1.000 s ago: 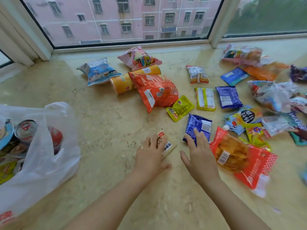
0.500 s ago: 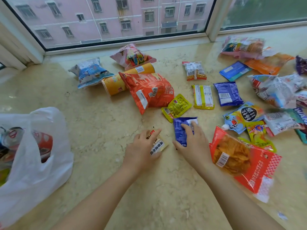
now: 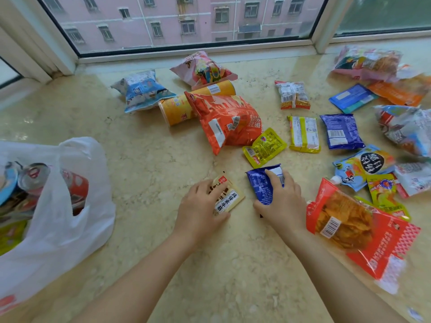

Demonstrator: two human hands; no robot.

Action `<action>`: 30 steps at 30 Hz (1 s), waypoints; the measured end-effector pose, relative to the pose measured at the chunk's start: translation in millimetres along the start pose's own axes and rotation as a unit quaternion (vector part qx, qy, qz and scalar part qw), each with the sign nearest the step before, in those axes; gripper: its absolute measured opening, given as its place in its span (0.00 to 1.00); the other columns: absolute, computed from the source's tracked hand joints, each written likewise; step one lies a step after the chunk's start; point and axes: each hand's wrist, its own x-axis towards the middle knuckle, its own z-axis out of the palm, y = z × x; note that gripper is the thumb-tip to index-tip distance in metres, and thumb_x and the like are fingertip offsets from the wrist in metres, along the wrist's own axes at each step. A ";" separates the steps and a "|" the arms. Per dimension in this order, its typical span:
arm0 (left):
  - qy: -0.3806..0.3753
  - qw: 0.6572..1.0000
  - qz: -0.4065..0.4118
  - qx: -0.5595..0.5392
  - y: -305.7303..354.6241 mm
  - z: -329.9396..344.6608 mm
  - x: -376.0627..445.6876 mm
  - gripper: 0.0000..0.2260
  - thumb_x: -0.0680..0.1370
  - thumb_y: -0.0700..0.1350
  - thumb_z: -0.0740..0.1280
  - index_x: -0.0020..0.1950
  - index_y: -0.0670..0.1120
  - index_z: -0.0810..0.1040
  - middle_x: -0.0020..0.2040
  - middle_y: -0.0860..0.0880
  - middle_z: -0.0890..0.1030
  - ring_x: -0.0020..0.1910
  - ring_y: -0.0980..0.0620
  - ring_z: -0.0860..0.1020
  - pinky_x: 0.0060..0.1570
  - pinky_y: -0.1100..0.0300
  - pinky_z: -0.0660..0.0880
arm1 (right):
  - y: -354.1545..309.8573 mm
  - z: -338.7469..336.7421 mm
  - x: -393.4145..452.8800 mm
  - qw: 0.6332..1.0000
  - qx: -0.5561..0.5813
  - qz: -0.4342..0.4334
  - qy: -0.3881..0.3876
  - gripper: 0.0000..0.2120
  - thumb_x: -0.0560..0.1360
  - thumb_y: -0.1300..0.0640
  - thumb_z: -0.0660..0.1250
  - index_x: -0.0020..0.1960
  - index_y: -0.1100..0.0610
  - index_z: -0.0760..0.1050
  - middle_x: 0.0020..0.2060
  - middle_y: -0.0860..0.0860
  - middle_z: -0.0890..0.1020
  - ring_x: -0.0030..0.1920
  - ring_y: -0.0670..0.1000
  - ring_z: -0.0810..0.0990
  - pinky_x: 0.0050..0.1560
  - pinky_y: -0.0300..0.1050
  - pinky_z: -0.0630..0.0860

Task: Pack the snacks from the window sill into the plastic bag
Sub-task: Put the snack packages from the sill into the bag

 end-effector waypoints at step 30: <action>0.249 0.968 0.015 0.029 -159.7 -215.5 -142.6 0.23 0.68 0.59 0.68 0.60 0.53 0.81 0.59 0.55 0.76 0.51 0.55 0.79 0.34 0.57 0.80 | -219.2 -34.6 -132.8 0.942 0.222 -0.235 0.090 0.34 0.61 0.58 0.76 0.66 0.45 0.73 0.64 0.45 0.73 0.60 0.50 0.72 0.50 0.49 0.74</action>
